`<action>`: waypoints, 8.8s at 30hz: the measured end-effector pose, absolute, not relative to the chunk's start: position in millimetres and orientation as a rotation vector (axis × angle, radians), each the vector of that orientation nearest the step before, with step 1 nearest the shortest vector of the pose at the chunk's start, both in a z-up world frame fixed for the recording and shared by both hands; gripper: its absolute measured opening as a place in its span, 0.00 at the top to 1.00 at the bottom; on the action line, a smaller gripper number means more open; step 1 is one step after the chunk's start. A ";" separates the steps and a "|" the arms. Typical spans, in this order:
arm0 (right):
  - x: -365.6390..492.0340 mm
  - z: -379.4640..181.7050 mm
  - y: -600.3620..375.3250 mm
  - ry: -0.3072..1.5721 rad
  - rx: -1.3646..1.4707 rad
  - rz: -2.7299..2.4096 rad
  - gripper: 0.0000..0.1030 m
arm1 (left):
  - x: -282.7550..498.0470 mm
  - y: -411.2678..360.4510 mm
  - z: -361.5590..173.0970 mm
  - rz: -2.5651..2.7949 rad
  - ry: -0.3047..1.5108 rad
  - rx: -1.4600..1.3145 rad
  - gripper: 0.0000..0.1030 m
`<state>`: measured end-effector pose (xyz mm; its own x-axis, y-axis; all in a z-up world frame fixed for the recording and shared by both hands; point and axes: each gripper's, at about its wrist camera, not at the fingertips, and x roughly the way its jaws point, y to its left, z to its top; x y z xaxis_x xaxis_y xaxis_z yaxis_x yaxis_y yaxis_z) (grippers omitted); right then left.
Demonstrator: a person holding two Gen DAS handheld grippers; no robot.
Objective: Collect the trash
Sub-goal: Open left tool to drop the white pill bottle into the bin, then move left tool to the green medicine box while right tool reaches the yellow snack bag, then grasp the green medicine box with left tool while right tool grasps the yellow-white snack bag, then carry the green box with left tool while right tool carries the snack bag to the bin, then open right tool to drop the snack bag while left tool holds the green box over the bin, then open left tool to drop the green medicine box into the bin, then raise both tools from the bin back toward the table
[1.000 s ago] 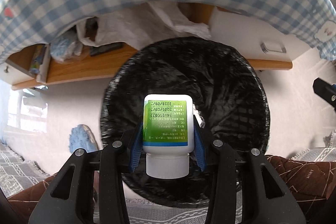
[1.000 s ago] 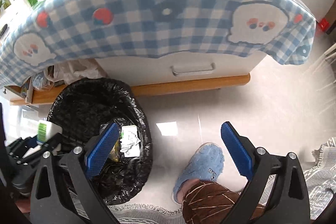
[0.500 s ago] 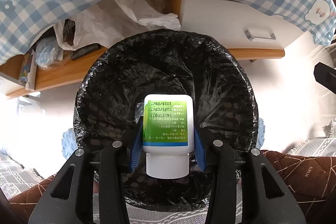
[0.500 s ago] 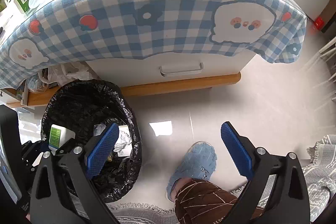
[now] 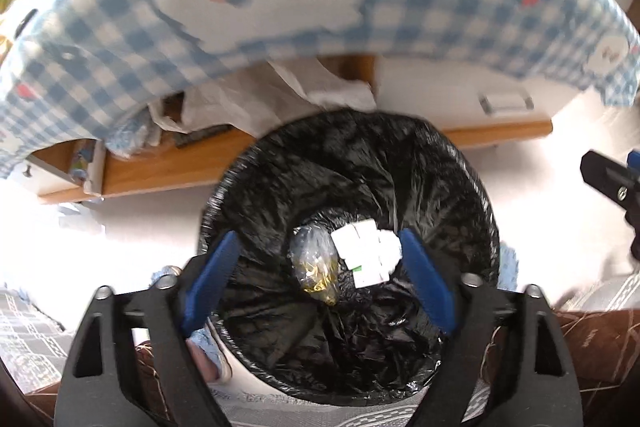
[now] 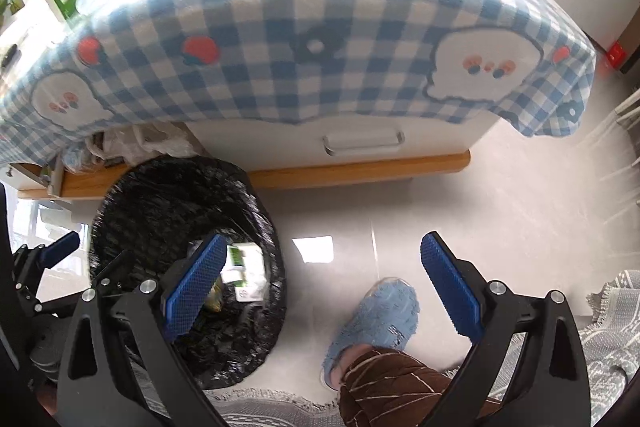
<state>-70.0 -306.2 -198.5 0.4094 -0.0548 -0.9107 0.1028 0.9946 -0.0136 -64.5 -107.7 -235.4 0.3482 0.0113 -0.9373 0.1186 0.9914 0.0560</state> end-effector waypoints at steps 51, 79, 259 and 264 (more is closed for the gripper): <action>134.1 -80.8 -305.4 0.892 -0.007 -0.032 0.09 | 125.7 -66.8 -77.9 0.006 1.042 -0.015 0.07; 172.4 -117.2 -312.1 1.023 0.037 -0.068 0.41 | 158.3 -62.7 -93.2 -0.009 1.143 -0.056 0.46; -84.1 -205.4 -304.6 1.189 0.036 -0.150 0.08 | -71.9 -104.4 -231.6 -0.090 1.217 0.067 0.16; -75.8 -185.5 -276.0 1.128 0.010 -0.076 0.08 | -71.3 -70.0 -208.9 -0.042 1.180 0.016 0.06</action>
